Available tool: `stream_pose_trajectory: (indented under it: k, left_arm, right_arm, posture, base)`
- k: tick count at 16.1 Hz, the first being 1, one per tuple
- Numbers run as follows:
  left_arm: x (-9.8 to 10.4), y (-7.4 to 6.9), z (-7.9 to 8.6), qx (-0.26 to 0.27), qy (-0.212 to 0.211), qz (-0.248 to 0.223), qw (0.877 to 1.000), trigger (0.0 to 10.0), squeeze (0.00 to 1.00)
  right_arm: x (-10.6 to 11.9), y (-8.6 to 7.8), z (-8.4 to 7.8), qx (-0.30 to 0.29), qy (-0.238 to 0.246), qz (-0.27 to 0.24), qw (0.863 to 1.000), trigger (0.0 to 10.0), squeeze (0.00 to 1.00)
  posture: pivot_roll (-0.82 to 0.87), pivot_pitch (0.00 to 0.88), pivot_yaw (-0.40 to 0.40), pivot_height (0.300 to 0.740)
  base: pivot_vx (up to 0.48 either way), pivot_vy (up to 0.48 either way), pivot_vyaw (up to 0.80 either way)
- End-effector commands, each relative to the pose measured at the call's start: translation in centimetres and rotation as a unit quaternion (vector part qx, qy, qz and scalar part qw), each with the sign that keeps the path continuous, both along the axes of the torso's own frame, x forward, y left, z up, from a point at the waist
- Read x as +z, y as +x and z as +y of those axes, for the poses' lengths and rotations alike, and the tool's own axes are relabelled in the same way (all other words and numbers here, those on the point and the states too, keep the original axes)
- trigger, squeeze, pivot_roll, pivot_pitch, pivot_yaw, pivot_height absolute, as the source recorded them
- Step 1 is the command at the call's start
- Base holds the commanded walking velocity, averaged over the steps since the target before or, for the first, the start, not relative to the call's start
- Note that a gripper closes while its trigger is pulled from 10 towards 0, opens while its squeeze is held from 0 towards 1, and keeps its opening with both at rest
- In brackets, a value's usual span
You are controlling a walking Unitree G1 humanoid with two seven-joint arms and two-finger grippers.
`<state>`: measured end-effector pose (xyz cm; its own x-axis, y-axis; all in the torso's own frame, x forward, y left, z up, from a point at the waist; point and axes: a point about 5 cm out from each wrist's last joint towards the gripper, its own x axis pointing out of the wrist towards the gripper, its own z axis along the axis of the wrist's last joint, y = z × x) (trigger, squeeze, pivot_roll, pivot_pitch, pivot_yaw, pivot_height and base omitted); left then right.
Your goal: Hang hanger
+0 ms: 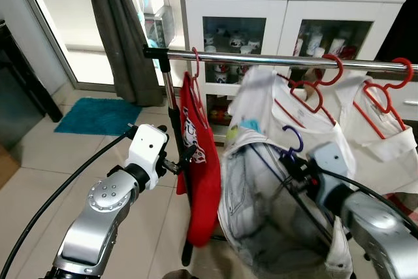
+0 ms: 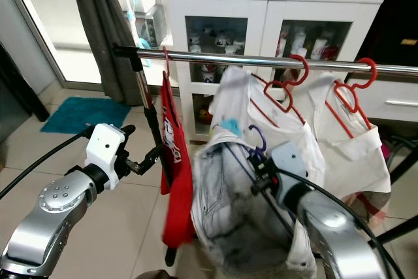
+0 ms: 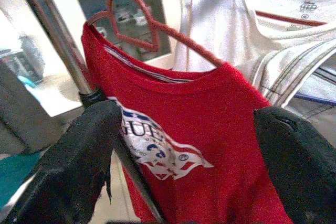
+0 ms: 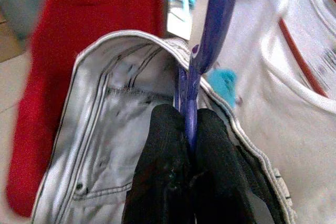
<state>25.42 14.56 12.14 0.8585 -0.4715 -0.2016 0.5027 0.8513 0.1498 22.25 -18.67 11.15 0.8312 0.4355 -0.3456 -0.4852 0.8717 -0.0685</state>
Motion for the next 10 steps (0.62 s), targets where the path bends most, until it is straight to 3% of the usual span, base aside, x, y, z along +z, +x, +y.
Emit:
stream_pose_trajectory:
  k: [1,3,5,6,8,10]
  left_arm:
    - [0.5,-0.1,-0.2,-0.012,0.005,-0.011,1.0,10.0,0.0]
    - [0.4,-0.2,-0.2,-0.016,0.011,-0.011,1.0,10.0,0.0]
    - [0.4,-0.1,-0.1,-0.017,0.014,-0.012,1.0,10.0,0.0]
    - [0.4,-0.1,-0.1,-0.018,0.016,-0.013,1.0,10.0,0.0]
    - [0.5,-0.1,0.0,-0.019,0.018,-0.014,1.0,10.0,0.0]
    - [0.5,-0.1,0.0,-0.023,0.023,-0.015,0.999,10.0,0.0]
  right_arm:
    - [2.2,0.4,0.0,0.011,0.023,-0.048,0.999,10.0,0.0]
    - [2.7,0.6,-0.2,0.003,0.032,-0.053,0.998,10.0,0.0]
    - [2.9,1.7,-0.2,-0.063,0.032,-0.059,0.996,10.0,0.0]
    - [3.2,2.5,-0.2,-0.115,0.053,-0.064,0.99,10.0,0.0]
    - [3.7,2.8,0.0,-0.137,0.073,-0.076,0.985,10.0,0.0]
    - [4.6,3.3,-0.2,-0.207,0.101,-0.109,0.967,10.0,0.0]
  posture:
    - [0.04,0.0,0.058,0.74]
    - [0.04,0.0,0.06,0.74]
    - [0.04,0.0,0.056,0.74]
    - [0.04,0.0,0.056,0.74]
    - [0.05,0.0,0.059,0.74]
    - [0.05,0.0,0.057,0.74]
  base:
    - [0.0,0.0,0.0]
    - [0.0,0.0,0.0]
    - [0.0,0.0,0.0]
    - [0.0,0.0,0.0]
    - [0.0,0.0,0.0]
    - [0.0,0.0,0.0]
